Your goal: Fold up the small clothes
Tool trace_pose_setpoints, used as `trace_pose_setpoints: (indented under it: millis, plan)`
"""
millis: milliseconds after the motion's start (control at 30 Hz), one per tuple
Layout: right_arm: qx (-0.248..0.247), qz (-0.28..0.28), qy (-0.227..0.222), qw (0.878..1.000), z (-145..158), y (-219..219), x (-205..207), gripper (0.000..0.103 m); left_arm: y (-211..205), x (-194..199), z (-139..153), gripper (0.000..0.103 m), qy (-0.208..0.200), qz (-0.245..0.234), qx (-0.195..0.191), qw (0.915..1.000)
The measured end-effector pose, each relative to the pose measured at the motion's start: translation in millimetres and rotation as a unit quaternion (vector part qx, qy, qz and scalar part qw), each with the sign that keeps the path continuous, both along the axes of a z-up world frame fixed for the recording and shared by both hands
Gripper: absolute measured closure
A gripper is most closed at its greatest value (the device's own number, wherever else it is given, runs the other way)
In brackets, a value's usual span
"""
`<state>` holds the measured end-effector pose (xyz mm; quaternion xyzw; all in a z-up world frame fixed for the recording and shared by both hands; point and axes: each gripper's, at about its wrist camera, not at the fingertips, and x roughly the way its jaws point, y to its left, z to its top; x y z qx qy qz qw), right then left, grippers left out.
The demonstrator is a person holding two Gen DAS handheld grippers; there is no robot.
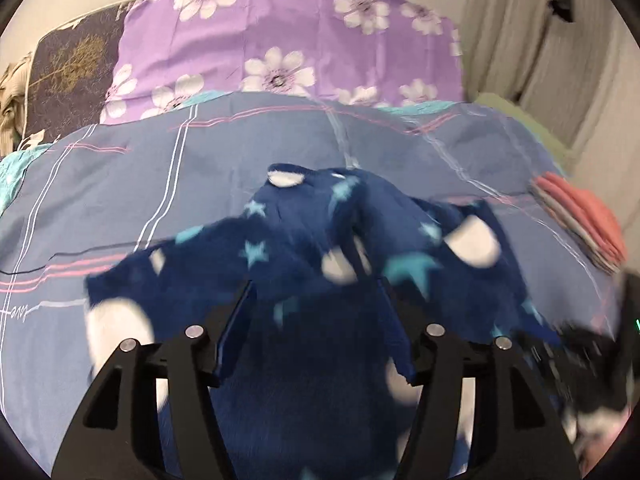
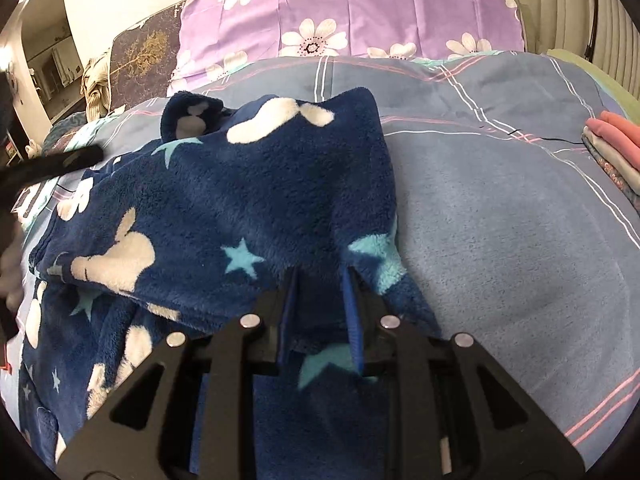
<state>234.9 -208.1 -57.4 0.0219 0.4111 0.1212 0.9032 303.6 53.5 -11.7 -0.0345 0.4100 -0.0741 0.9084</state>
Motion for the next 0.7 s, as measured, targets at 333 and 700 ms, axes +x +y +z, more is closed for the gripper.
trace_pose_setpoints:
  millis: [333,700]
  plan:
    - [0.017,0.001,-0.005,1.000,-0.7,-5.0,-2.3,0.081,18.8,62.2,-29.7,0.095,0.079,0.110,-0.074,0.9880]
    - [0.014,0.007,-0.006,1.000,1.0,-2.0,-3.3,0.078,57.1,11.1,-20.2,0.082,0.036,0.116,-0.077,0.9896]
